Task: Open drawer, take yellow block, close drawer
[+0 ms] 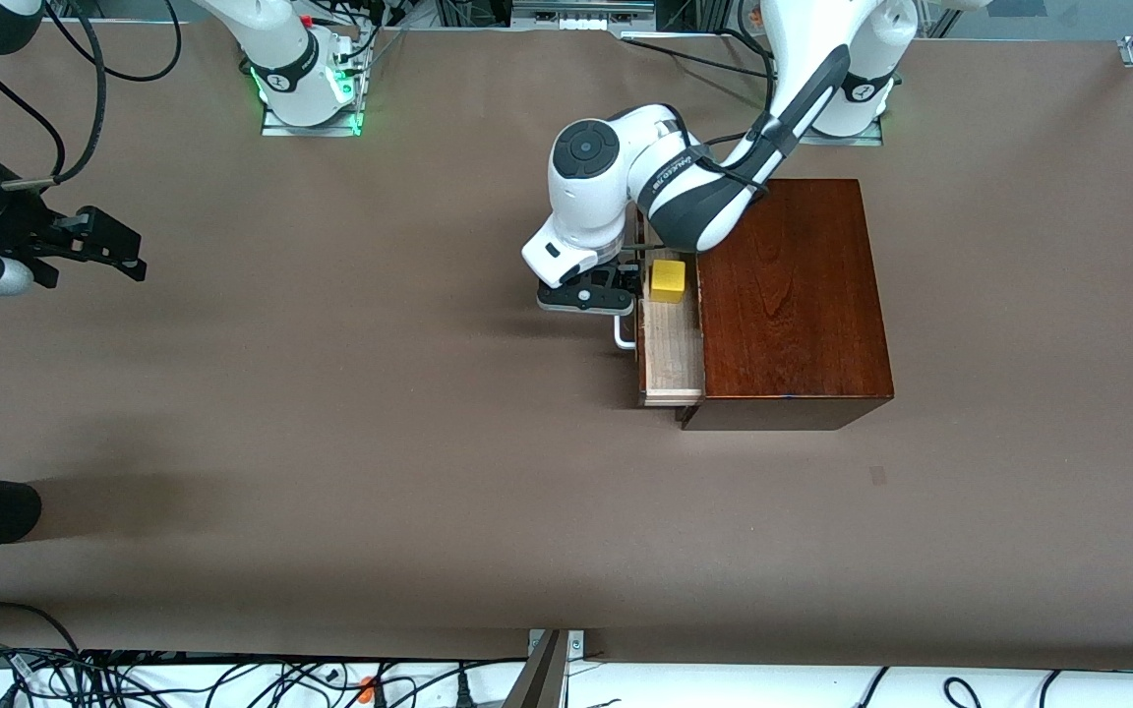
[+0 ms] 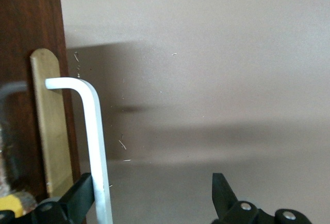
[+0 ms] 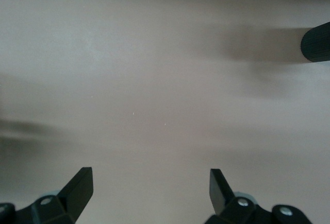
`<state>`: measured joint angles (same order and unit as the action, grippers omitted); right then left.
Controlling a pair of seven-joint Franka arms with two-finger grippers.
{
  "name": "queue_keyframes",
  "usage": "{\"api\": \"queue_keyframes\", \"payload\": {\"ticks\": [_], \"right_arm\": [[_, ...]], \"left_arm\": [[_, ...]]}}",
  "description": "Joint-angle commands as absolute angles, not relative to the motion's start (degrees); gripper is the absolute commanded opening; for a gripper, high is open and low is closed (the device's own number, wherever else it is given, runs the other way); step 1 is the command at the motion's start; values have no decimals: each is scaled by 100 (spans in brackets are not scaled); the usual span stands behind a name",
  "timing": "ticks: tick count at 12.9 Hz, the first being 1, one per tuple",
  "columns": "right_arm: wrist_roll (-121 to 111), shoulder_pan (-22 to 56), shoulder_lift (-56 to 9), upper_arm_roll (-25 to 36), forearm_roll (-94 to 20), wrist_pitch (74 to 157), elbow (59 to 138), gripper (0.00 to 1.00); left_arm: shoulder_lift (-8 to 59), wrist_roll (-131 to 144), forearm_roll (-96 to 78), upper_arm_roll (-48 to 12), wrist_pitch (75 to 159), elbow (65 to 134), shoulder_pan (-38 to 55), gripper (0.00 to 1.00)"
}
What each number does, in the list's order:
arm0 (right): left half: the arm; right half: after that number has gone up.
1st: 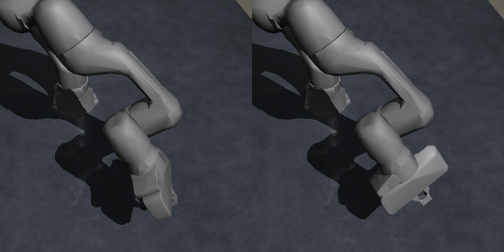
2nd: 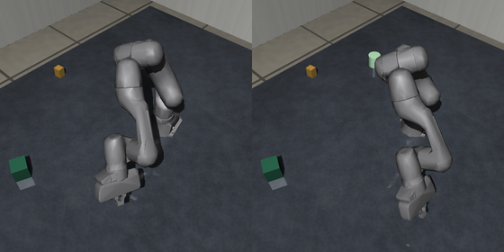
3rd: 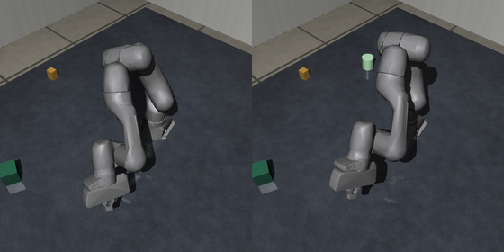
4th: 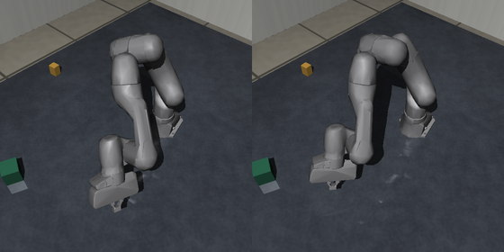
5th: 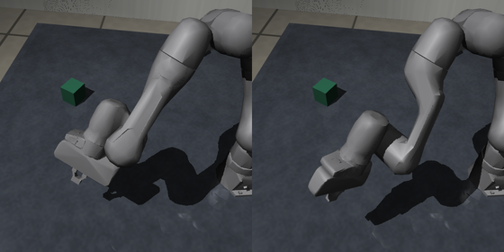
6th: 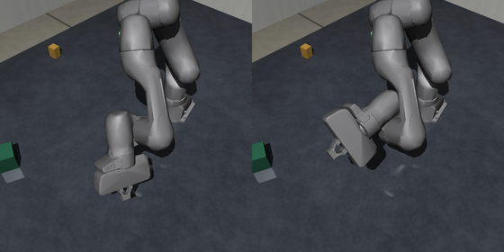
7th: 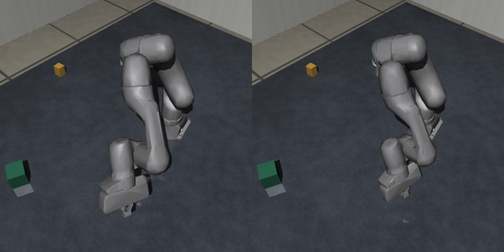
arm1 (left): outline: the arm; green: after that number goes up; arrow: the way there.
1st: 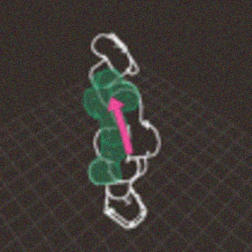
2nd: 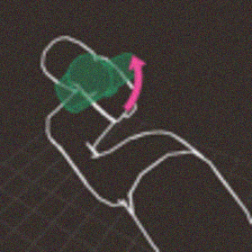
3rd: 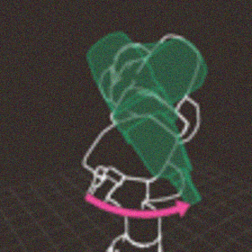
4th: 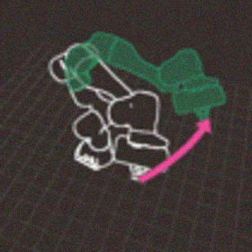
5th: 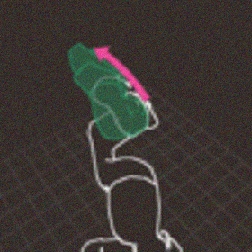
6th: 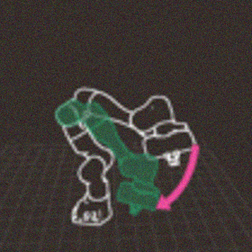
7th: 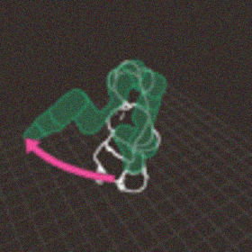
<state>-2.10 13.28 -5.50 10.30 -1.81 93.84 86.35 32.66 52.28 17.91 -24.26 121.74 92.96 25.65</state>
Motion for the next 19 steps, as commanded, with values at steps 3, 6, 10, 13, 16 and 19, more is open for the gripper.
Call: {"api": "queue_keyframes", "payload": {"ticks": [3,6,10,13,16,19], "right_arm": [[-220,1274,-580,1011,-281,9360,8543,100],[-220,1274,-580,1011,-281,9360,8543,100],[-220,1283,-580,1011,-273,9360,8543,100],[-324,1318,-650,1002,-272,9360,8543,100],[-325,1458,-1124,923,-80,9360,8543,100],[-343,1914,-1406,687,-272,9360,8552,100]], "left_arm": [[2691,4854,1749,-2400,10666,8624,2540,100],[2295,4281,1740,-2390,9346,8061,2068,100],[1671,3334,1556,-2434,8615,8033,996,100],[1337,1781,1215,-2321,8490,7998,353,100],[951,486,223,-1024,8569,8252,456,100],[258,168,-70,-414,9434,9154,518,100]]}}
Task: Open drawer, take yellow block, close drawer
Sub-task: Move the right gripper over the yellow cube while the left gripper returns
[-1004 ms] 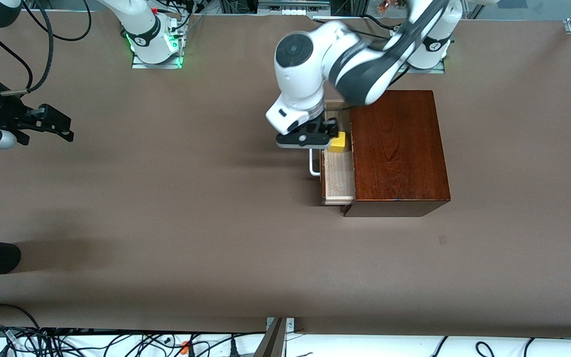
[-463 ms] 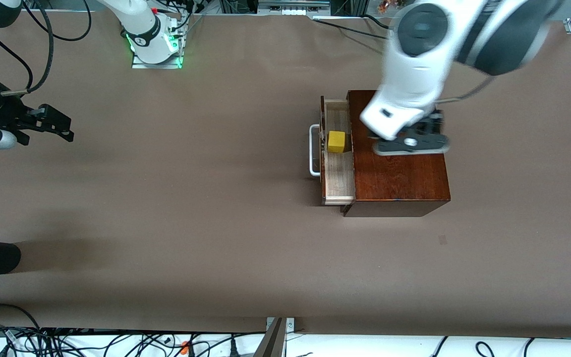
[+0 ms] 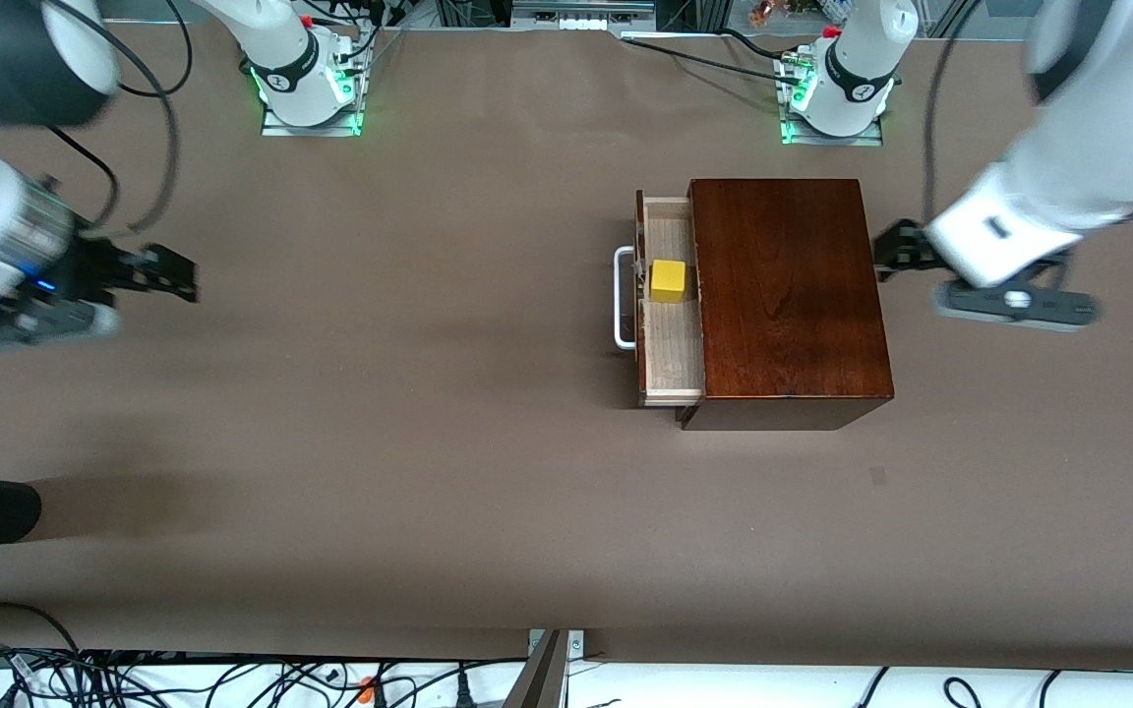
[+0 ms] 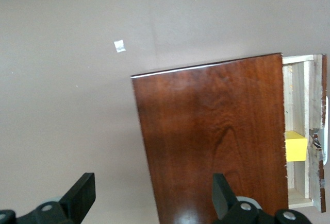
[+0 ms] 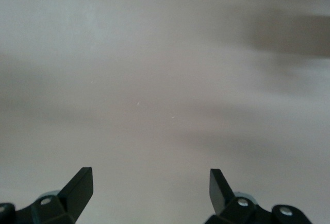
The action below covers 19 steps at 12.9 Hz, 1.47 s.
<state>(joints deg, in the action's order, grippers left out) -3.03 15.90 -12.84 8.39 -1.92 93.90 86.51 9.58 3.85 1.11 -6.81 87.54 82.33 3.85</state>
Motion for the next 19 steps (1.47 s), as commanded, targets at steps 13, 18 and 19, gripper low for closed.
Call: {"api": "queue_keyframes", "payload": {"ticks": [13,18,19], "right_arm": [[-1413,5184,-3276,475,-35,10986,6954,100],[-2249,5756,-3858,475,-44,11118,6557,100],[-2293,5809,-3954,466,-61,11127,6504,100]], "left_arm": [[-220,-334,211,-26,9729,9809,615,100],[-202,-334,211,9,9650,9809,615,100],[-211,-334,211,9,9633,9809,615,100]]}}
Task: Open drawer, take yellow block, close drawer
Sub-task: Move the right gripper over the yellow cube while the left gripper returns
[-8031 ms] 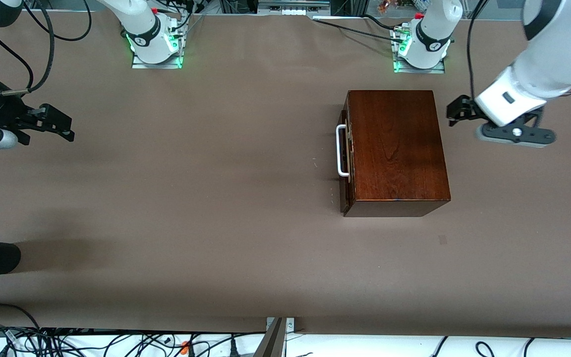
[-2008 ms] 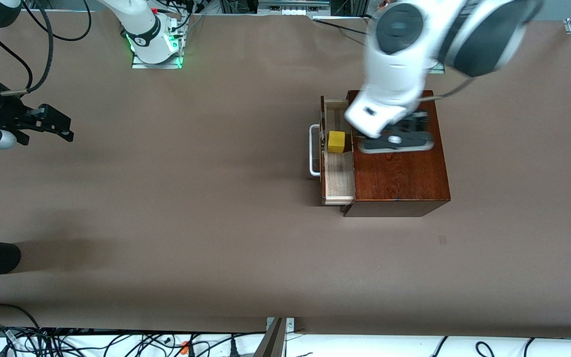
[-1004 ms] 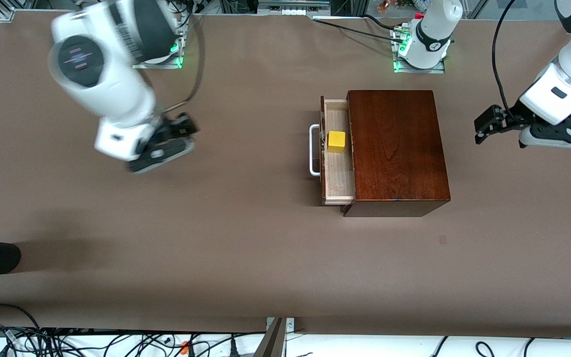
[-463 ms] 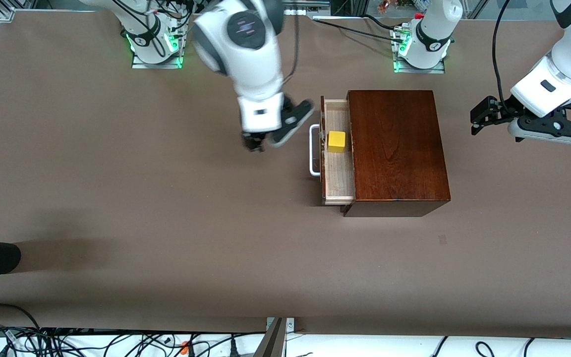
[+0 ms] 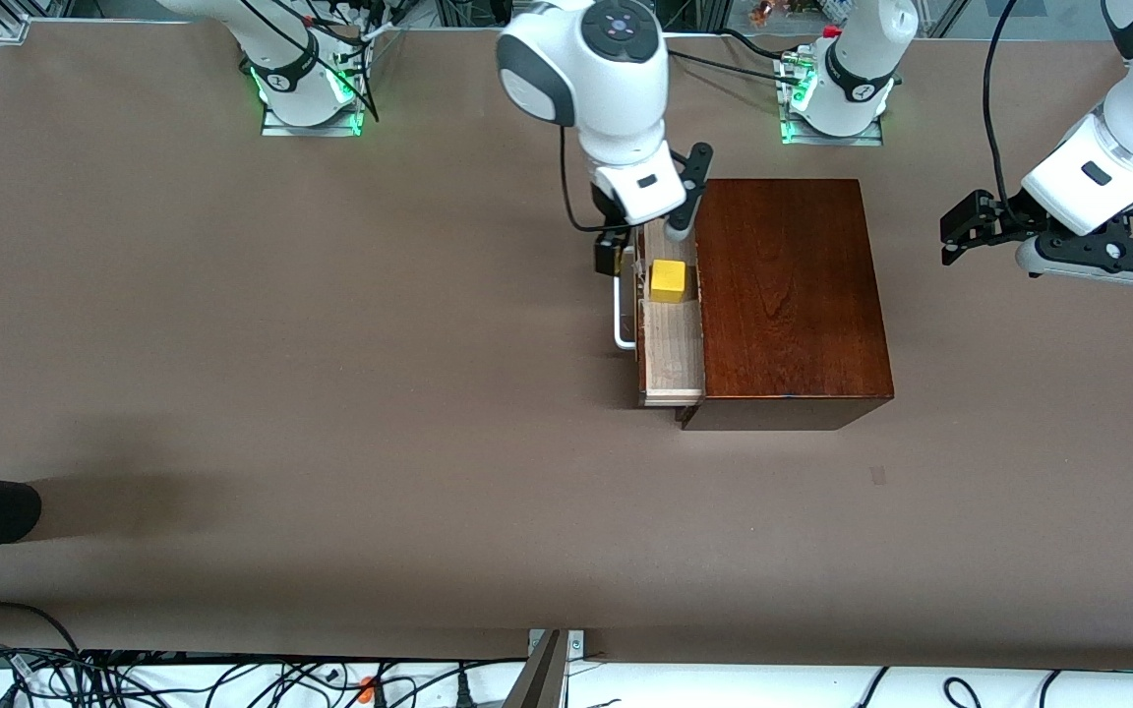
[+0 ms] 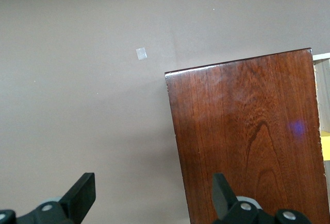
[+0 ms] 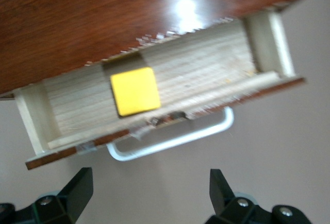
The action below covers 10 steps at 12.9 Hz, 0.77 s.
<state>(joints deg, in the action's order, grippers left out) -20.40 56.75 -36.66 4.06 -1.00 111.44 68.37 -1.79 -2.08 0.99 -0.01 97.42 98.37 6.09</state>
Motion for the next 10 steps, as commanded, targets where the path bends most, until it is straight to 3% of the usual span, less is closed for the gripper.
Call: {"api": "queue_keyframes", "payload": {"ticks": [1,10], "right_arm": [[-2337,5827,-4051,370,-62,11127,6443,100],[-2707,5757,-4877,299,-44,11882,5845,100]], "left_arm": [[-211,-343,211,9,9581,9809,615,100],[-202,-343,167,9,9580,9791,615,100]]}}
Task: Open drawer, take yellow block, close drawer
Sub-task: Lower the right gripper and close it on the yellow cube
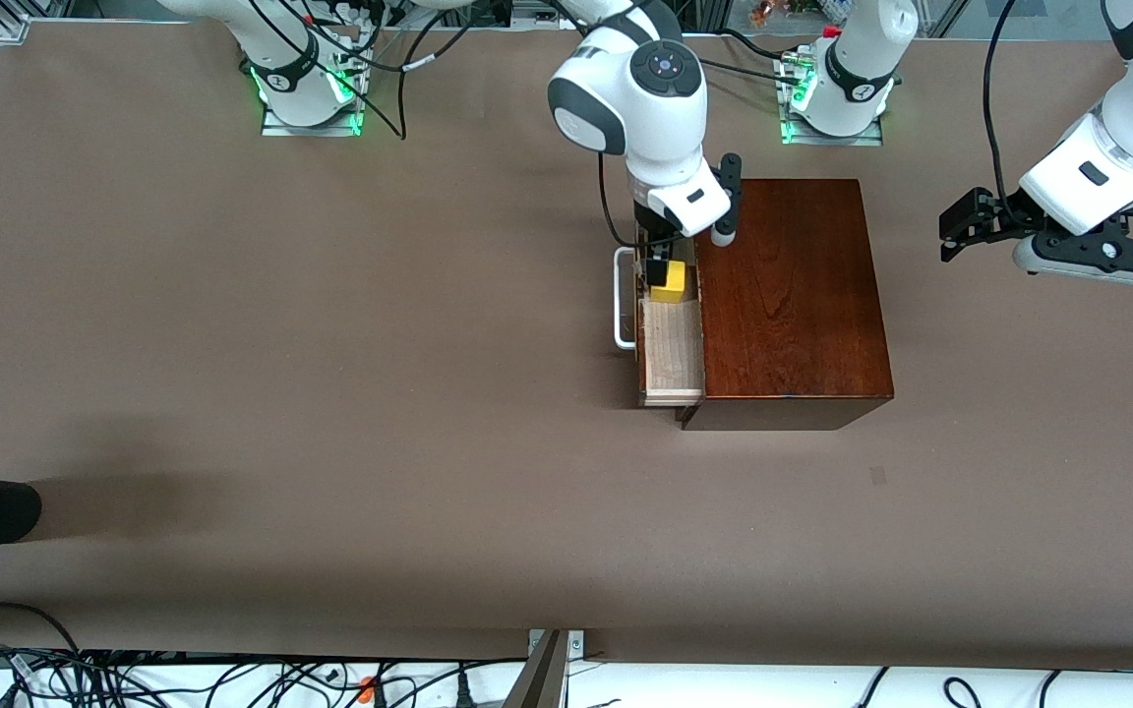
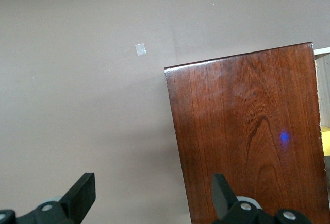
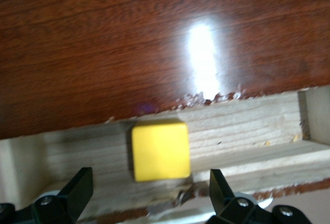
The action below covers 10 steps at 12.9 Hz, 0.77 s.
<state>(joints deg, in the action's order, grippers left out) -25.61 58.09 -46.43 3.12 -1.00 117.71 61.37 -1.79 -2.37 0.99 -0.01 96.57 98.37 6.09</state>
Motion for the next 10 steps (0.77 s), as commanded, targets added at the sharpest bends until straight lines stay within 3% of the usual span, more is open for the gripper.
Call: {"api": "queue_keyframes", "payload": {"ticks": [1,8,9,10], "right_arm": [[-2707,5757,-4930,299,-35,11952,5845,100],[-2724,5774,-5194,290,-35,12287,5845,99],[-2733,5783,-5238,290,-35,12313,5845,93],[-2751,5783,-5256,299,-26,12322,5845,79]], "left_arm": [[-202,-351,167,9,9580,9791,615,100],[-202,-395,158,18,9554,9791,606,100],[-202,-404,158,26,9545,9800,606,100],[-202,-404,158,26,9554,9800,580,100]]}}
